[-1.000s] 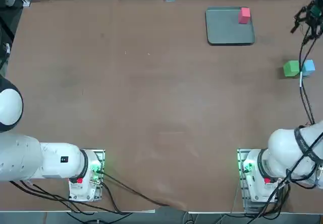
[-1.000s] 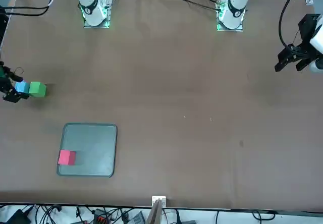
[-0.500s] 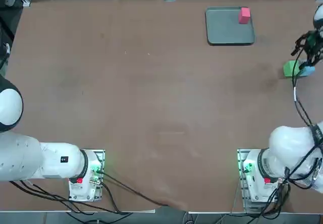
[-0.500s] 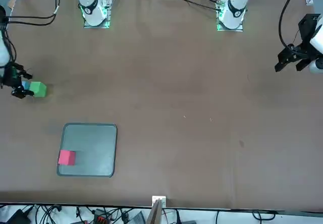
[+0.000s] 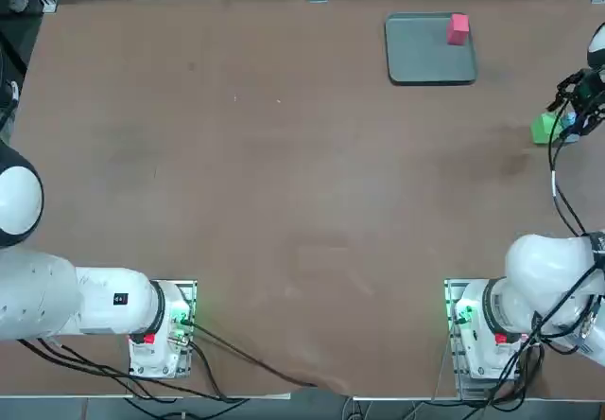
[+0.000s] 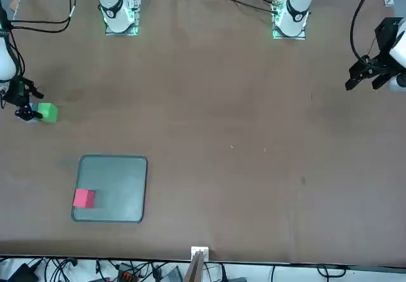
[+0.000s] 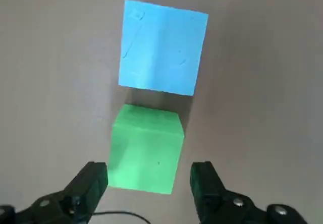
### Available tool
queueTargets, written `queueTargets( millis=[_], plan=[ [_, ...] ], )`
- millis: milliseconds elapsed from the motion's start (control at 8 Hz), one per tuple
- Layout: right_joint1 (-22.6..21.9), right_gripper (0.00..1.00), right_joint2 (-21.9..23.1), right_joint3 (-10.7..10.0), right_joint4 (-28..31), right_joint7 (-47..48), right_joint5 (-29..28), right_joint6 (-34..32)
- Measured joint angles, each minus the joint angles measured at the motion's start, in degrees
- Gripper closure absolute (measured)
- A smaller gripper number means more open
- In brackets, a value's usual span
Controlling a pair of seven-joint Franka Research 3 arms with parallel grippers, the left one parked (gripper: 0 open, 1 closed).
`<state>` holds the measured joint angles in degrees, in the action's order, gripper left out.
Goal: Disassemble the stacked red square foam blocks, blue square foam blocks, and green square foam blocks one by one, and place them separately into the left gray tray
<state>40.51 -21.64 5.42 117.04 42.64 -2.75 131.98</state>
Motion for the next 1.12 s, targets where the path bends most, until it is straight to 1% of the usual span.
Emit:
queueTargets(
  millis=[250,500,750,875,1000,1125],
  plan=[
    [0.00,0.00,-0.91,0.10,0.05,0.00,-0.02,1.12],
    [0.00,0.00,-2.71,0.23,0.08,0.00,-0.03,3.68],
    [0.07,0.00,-4.57,0.23,0.12,0.02,-0.10,4.88],
    [0.18,0.04,-5.02,0.23,0.12,0.03,-0.14,5.08],
    [0.21,0.19,-4.75,0.25,0.07,0.03,-0.32,4.99],
    [0.22,0.19,-4.40,0.31,0.04,0.01,-0.32,4.64]
  ],
)
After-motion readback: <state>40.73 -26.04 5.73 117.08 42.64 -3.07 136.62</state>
